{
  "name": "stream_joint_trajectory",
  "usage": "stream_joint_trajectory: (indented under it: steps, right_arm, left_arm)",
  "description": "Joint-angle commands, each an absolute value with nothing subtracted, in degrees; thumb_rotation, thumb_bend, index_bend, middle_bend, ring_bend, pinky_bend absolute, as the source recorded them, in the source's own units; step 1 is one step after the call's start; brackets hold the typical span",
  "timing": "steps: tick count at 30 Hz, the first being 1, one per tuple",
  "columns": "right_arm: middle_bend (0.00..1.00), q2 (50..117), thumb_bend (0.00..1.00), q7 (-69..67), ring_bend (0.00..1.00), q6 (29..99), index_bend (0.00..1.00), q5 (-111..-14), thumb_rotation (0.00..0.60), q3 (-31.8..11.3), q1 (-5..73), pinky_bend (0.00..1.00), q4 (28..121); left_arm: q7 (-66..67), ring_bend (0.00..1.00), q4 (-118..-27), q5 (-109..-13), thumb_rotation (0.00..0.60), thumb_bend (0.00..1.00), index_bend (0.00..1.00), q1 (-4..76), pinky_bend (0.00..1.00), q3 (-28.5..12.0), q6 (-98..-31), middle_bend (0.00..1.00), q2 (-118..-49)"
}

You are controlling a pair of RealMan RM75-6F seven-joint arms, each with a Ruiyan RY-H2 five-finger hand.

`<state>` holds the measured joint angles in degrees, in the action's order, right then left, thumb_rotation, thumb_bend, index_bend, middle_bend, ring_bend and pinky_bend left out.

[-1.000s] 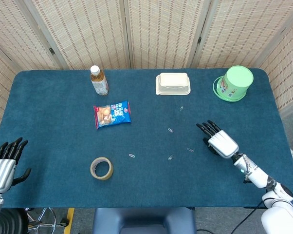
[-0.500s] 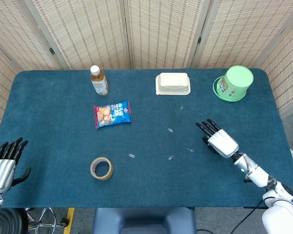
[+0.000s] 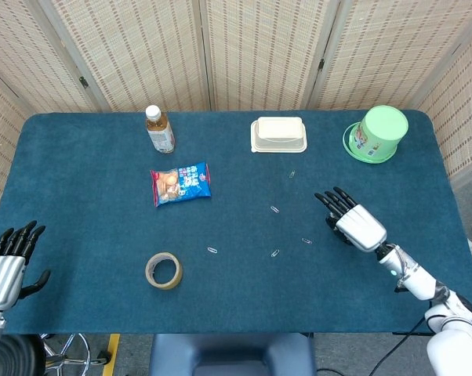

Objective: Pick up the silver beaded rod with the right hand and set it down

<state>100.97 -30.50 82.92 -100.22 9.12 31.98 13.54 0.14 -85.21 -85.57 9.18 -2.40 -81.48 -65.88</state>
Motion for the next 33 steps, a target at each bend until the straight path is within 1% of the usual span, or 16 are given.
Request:
stream_joint_trajectory:
  steps: [1, 4, 9, 14, 17, 25, 33]
  right_arm:
    - [0.01, 100.0, 0.41, -36.1, 0.0, 83.7, 0.86, -99.2, 0.6, 8.0, 31.9, 0.0, 17.8]
    - [0.01, 98.8, 0.41, -39.5, 0.0, 84.4, 0.86, -98.7, 0.6, 7.4, 32.1, 0.0, 21.3]
    - [0.01, 96.2, 0.41, -42.2, 0.0, 84.0, 0.86, -99.0, 0.6, 7.6, 32.7, 0.0, 28.0]
    - [0.01, 93.6, 0.41, -41.8, 0.0, 81.3, 0.86, -98.9, 0.6, 7.7, 33.2, 0.0, 36.5]
    - [0.02, 92.7, 0.41, -41.2, 0.0, 79.9, 0.86, -98.9, 0.6, 7.8, 33.3, 0.0, 40.1]
    - [0.02, 91.4, 0.41, -40.8, 0.0, 76.5, 0.86, -98.4, 0.6, 8.0, 33.1, 0.0, 44.1]
    - [0.02, 91.8, 0.41, -41.0, 0.0, 75.6, 0.86, -98.3, 0.6, 7.9, 32.6, 0.0, 43.5]
  left_arm:
    - [0.0, 0.11, -85.2, -85.6, 0.6, 0.39, 0.0, 9.2, 0.09, -2.4, -81.5, 0.07, -65.9]
    - [0.0, 0.11, -85.2, -85.6, 0.6, 0.39, 0.0, 9.2, 0.09, -2.4, -81.5, 0.07, -65.8]
    - [0.3, 0.11, -85.4, -85.6, 0.6, 0.39, 0.0, 9.5, 0.09, -2.6, -81.3, 0.07, -65.9]
    - [-0.4, 0.11, -85.6, -86.0, 0.6, 0.39, 0.0, 9.3, 0.09, -2.4, -81.7, 0.07, -65.7]
    - [-1.0, 0.11, -85.7, -86.2, 0.6, 0.39, 0.0, 9.1, 0.09, -2.4, -82.1, 0.07, -65.5]
    - [-1.6, 0.11, -85.5, -86.6, 0.6, 0.39, 0.0, 9.0, 0.09, -2.3, -82.6, 0.07, -65.4]
    - [-1.1, 0.11, -85.5, -86.3, 0.6, 0.39, 0.0, 9.0, 0.09, -2.4, -82.4, 0.07, -65.5]
